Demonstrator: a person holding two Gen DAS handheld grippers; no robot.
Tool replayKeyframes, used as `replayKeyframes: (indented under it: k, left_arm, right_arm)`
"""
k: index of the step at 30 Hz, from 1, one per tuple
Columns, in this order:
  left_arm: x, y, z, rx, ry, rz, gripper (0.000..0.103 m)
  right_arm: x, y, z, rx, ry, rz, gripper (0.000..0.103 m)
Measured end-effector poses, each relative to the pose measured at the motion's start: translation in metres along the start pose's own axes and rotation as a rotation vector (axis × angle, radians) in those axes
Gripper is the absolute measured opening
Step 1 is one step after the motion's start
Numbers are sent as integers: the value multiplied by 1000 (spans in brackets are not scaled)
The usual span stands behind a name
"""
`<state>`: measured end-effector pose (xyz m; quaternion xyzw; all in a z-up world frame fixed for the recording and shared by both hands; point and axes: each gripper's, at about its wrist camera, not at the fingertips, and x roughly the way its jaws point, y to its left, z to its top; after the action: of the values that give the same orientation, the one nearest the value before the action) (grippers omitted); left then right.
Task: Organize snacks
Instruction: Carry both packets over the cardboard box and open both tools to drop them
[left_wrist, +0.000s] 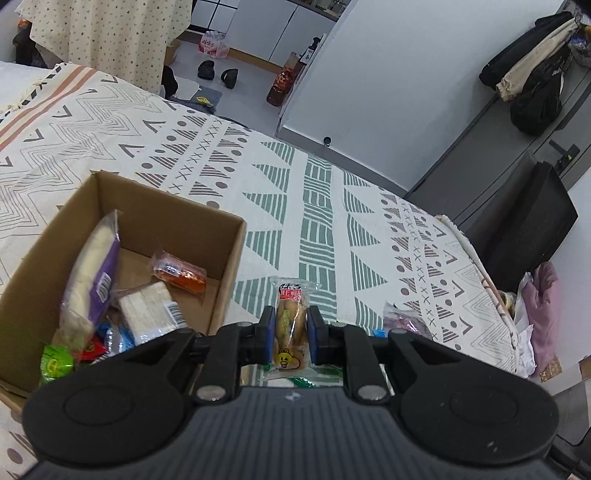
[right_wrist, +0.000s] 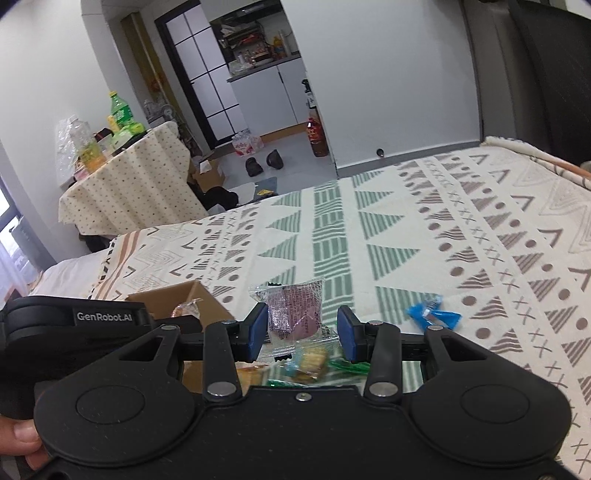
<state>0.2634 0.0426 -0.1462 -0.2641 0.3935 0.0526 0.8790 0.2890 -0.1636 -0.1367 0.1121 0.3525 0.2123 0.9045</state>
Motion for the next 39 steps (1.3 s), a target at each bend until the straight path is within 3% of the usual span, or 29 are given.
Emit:
replayKeyframes:
  k: [20, 39]
  left_arm:
    - [-20, 58, 30, -112, -14, 25, 17]
    - [-20, 106, 51, -223, -9, 69, 20]
  right_arm:
    - [12, 83, 13, -98, -4, 39, 40]
    - [37, 135, 18, -140, 24, 63, 40]
